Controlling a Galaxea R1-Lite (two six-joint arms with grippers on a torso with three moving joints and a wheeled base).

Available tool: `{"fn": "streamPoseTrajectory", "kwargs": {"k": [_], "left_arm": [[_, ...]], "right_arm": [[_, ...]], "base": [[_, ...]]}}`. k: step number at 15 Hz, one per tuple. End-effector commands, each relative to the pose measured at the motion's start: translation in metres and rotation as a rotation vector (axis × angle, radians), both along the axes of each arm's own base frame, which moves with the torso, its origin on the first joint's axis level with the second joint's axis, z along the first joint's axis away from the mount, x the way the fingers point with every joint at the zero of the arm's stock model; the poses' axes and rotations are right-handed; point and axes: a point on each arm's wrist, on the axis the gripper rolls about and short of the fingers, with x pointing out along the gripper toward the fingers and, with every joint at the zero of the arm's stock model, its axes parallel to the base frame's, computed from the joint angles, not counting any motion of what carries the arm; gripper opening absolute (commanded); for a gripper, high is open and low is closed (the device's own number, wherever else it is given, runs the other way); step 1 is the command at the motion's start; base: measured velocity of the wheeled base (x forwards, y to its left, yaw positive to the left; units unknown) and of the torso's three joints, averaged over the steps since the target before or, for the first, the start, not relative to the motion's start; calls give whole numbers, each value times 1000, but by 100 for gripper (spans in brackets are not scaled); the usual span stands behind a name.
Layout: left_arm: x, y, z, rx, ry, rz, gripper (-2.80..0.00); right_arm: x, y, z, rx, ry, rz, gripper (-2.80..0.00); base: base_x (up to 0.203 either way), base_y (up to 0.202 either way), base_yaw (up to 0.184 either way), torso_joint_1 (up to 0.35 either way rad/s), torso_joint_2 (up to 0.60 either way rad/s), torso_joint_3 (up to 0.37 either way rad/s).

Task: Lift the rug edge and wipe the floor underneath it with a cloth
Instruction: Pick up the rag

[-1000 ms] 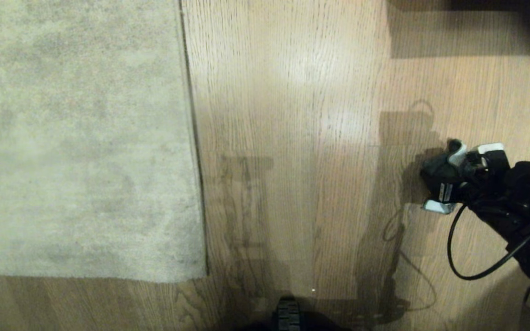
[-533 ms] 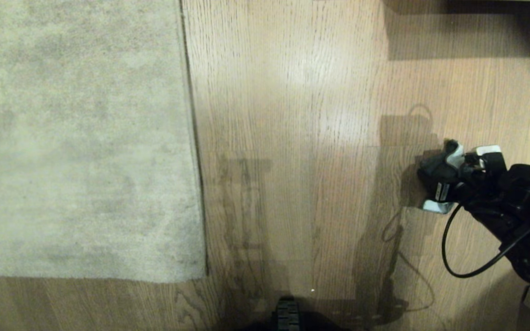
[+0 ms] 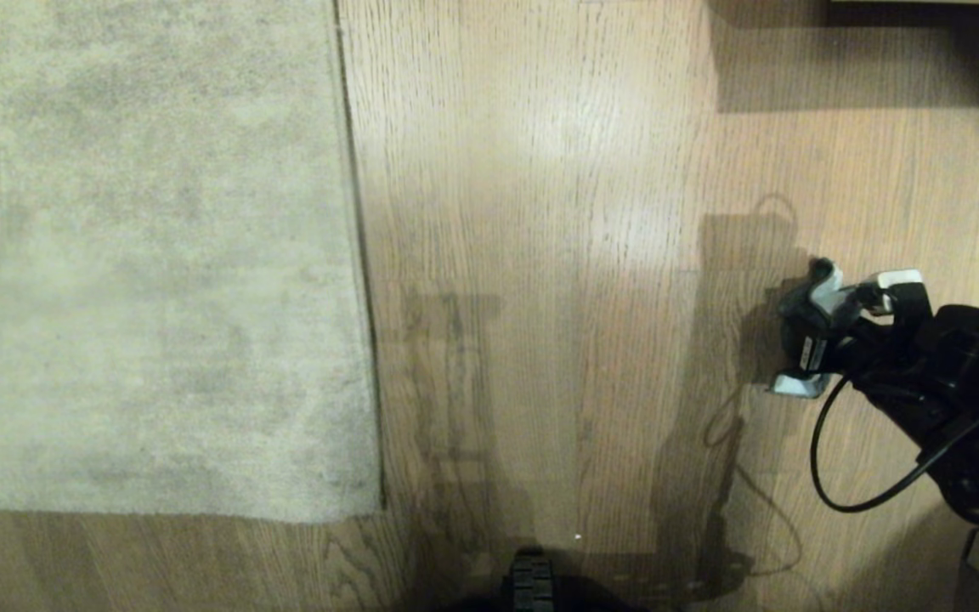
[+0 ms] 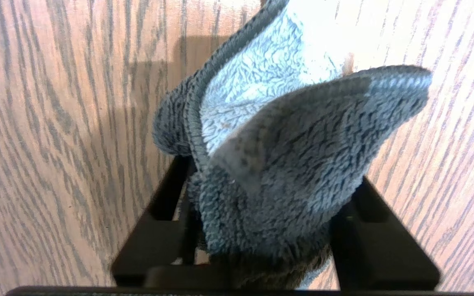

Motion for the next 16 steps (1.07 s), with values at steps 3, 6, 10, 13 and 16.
{"fn": "streamPoseTrajectory", "kwargs": {"k": [3,6,10,13,16], "left_arm": [[0,0,0,0,-1,0,-280],[0,0,0,0,1,0,-280],[0,0,0,0,-1,0,-280],[0,0,0,0,-1,0,-280],[0,0,0,0,0,0,-280]], "right_arm": [[-1,0,0,-2,-14,-1,-280],[-4,0,5,-3,-27,0,-280],[-15,1,15,-5,-44,1,-280],[-28,3,26,-5,-63,2,-280],[-42,4,36,-2,-79,6,-280]], "base": [[0,0,0,0,0,0],[0,0,0,0,0,0],[0,0,0,0,0,0],[0,0,0,0,0,0],[0,0,0,0,0,0]]}}
